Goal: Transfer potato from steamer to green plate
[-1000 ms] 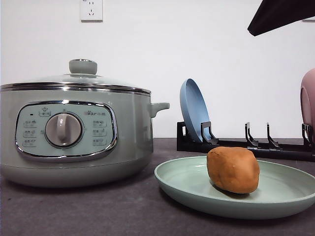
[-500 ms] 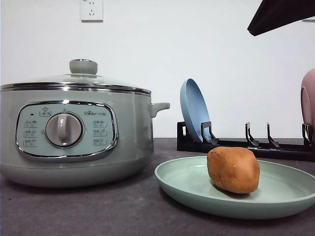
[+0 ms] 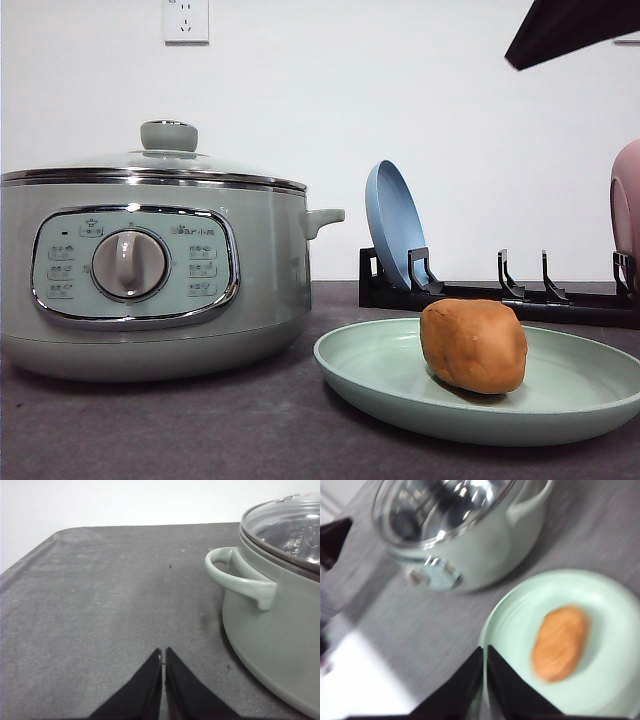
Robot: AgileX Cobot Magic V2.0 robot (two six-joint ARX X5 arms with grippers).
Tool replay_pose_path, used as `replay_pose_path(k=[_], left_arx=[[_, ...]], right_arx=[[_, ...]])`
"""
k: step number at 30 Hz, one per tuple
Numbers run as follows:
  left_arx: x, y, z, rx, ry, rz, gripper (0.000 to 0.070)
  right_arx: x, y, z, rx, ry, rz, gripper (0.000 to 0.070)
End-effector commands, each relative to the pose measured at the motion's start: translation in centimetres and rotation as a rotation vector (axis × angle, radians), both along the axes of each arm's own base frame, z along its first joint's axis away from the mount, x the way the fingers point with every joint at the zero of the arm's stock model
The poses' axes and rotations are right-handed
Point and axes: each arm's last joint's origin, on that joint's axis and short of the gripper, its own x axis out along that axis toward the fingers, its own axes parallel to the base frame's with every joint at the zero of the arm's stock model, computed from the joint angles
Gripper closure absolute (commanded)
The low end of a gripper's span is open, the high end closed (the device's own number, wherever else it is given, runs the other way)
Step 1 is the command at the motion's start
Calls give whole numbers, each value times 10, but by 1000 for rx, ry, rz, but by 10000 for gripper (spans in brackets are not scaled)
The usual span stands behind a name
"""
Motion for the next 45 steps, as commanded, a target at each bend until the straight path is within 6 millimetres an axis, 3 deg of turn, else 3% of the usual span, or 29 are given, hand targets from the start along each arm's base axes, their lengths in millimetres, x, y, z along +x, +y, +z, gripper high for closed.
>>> replay_pose_path(k=[1, 6, 10, 15, 19, 26, 31, 45], left_arx=[[0, 0, -7, -2, 39, 0, 697], [0, 0, -7, -2, 38, 0, 697], [0, 0, -7, -2, 39, 0, 697], [0, 0, -7, -2, 39, 0, 697], [0, 0, -7, -2, 39, 0, 697], [0, 0, -7, -2, 39, 0, 697], [0, 0, -7, -2, 39, 0, 697], [0, 0, -7, -2, 39, 0, 697]], right_arx=[[3, -6, 11, -34, -140, -49, 700], [-1, -37, 22, 1, -354, -237, 700], [-7, -60, 16, -7, -498, -381, 700], [-20, -77, -6, -9, -646, -513, 700], [-29, -84, -40, -15, -713, -572, 700], [-37, -86, -100, -28, -712, -610, 700], [-37, -87, -127, -27, -678, -644, 700], [-42, -87, -153, -91, -496, -664, 700]])
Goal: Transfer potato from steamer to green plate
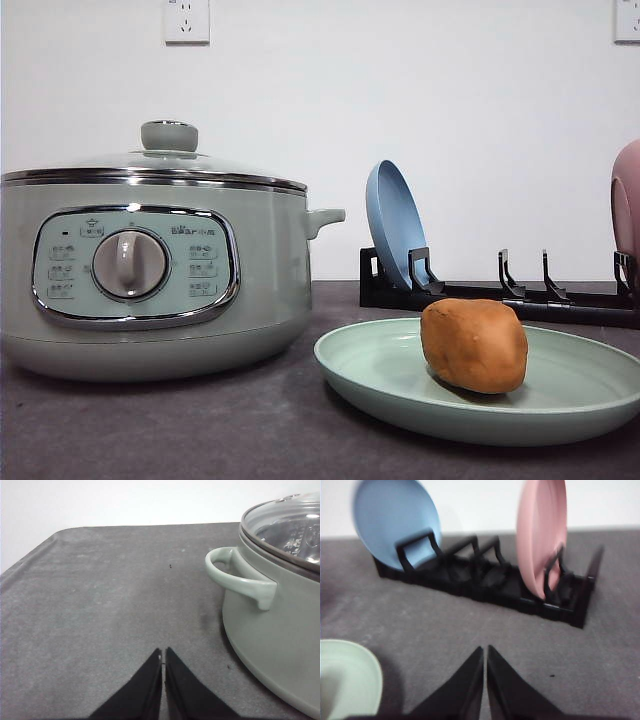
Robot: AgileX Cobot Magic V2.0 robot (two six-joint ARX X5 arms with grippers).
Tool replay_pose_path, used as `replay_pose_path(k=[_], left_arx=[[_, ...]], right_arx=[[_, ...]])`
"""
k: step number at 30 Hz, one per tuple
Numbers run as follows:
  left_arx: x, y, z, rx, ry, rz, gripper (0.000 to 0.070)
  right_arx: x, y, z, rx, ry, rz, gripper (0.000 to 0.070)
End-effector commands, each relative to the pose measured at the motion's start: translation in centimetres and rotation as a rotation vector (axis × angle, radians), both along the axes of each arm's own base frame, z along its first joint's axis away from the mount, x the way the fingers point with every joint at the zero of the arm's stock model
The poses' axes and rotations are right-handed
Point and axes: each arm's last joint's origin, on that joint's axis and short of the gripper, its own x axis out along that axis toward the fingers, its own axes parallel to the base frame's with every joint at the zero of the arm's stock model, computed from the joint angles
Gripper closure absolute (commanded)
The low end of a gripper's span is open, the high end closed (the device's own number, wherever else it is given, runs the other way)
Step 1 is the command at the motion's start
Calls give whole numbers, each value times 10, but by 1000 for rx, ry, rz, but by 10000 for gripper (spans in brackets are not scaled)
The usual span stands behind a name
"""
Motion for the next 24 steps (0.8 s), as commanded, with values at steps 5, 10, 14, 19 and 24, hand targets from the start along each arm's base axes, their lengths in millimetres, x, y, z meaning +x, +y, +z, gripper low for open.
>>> replay_pose_path(k=[5, 10, 14, 19, 24], left_arx=[[0, 0, -7, -2, 38, 0, 697], [0, 0, -7, -2, 38, 0, 697], [0, 0, -7, -2, 38, 0, 697], [0, 0, -7, -2, 38, 0, 697], [0, 0, -7, -2, 38, 0, 697]], right_arx=[[0, 0, -1, -9, -2, 1, 700], [0, 0, -1, -10, -5, 1, 700], [0, 0, -1, -10, -5, 1, 700], [0, 0, -1, -10, -5, 1, 700], [0, 0, -1, -10, -5, 1, 700]])
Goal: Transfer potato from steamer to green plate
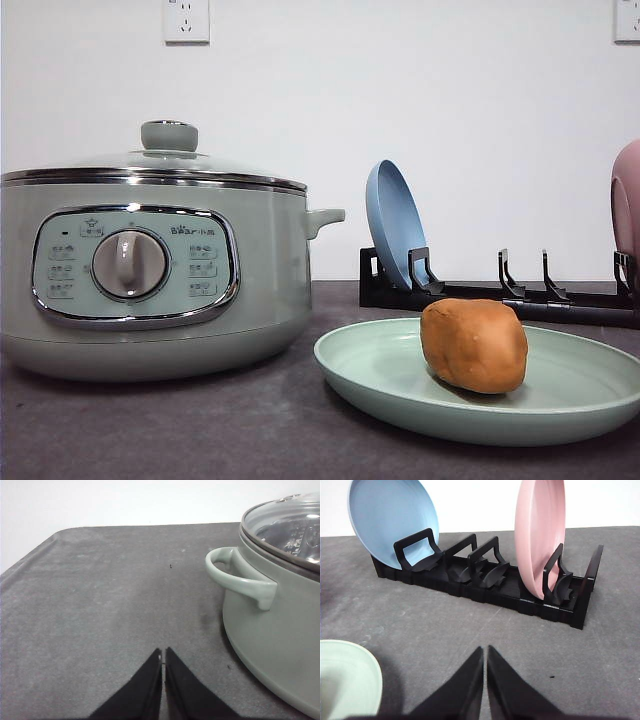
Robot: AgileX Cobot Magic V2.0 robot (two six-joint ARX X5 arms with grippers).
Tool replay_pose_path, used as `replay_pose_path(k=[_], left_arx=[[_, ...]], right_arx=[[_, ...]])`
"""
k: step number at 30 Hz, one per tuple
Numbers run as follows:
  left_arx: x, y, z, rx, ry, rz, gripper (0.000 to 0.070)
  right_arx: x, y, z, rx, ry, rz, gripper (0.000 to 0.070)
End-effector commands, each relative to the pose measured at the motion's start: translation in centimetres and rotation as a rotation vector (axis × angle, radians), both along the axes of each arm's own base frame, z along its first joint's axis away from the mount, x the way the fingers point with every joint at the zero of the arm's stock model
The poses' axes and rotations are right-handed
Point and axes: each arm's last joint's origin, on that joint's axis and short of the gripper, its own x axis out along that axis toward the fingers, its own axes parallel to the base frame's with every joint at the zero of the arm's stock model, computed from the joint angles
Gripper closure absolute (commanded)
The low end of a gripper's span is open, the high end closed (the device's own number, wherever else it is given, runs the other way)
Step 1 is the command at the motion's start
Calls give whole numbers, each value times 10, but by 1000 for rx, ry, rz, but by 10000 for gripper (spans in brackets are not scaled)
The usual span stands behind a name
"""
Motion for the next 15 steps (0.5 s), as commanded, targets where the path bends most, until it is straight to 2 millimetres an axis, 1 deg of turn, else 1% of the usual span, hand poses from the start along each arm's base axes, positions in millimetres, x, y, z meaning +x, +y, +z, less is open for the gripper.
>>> replay_pose_path(k=[1, 15], left_arx=[[0, 0, -7, -2, 38, 0, 697], [0, 0, -7, -2, 38, 0, 697]], right_arx=[[0, 0, -1, -8, -1, 0, 700], [0, 0, -1, -8, -1, 0, 700]])
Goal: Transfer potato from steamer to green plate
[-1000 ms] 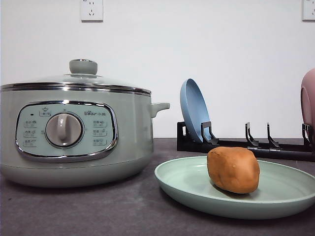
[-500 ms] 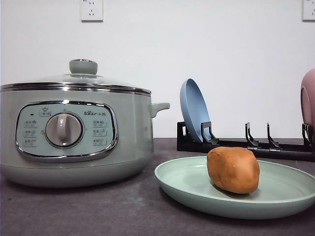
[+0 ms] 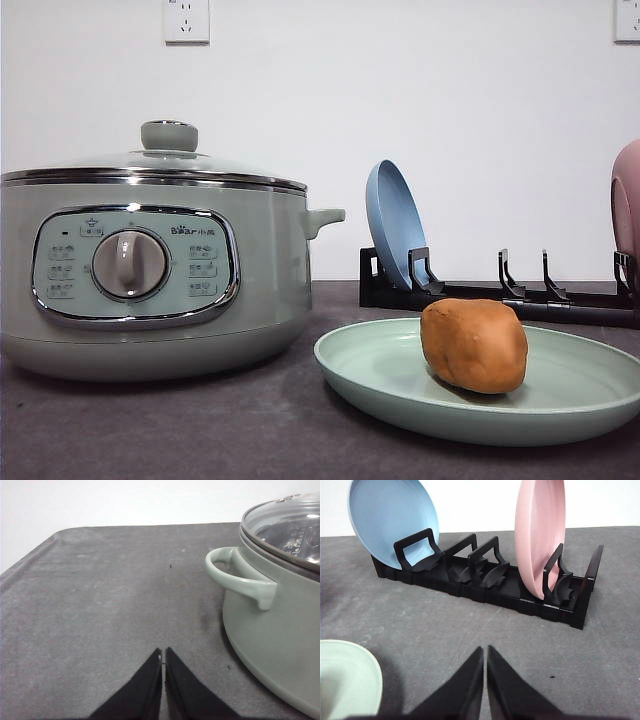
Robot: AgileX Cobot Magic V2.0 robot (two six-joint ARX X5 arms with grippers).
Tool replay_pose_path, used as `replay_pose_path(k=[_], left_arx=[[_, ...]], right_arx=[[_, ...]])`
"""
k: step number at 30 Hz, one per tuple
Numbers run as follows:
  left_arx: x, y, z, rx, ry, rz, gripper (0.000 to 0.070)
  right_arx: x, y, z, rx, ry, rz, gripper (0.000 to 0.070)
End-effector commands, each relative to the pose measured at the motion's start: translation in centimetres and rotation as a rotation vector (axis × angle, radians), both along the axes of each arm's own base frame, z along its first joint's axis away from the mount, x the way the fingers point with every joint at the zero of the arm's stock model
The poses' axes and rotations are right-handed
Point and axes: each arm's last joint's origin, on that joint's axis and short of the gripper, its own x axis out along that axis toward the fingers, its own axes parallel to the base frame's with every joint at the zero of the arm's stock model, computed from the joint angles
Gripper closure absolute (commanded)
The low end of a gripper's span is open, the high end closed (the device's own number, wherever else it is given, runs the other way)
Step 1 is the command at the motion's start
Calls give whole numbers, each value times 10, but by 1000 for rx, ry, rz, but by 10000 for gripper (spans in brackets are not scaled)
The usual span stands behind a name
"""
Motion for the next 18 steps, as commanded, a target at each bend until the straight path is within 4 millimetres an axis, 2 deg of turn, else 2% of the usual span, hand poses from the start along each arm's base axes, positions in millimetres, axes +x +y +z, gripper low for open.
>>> replay_pose_path(k=[1, 18], left_arx=[[0, 0, -7, -2, 38, 0, 697], [0, 0, -7, -2, 38, 0, 697]], right_arx=[[0, 0, -1, -8, -1, 0, 700], [0, 0, -1, -7, -1, 0, 700]])
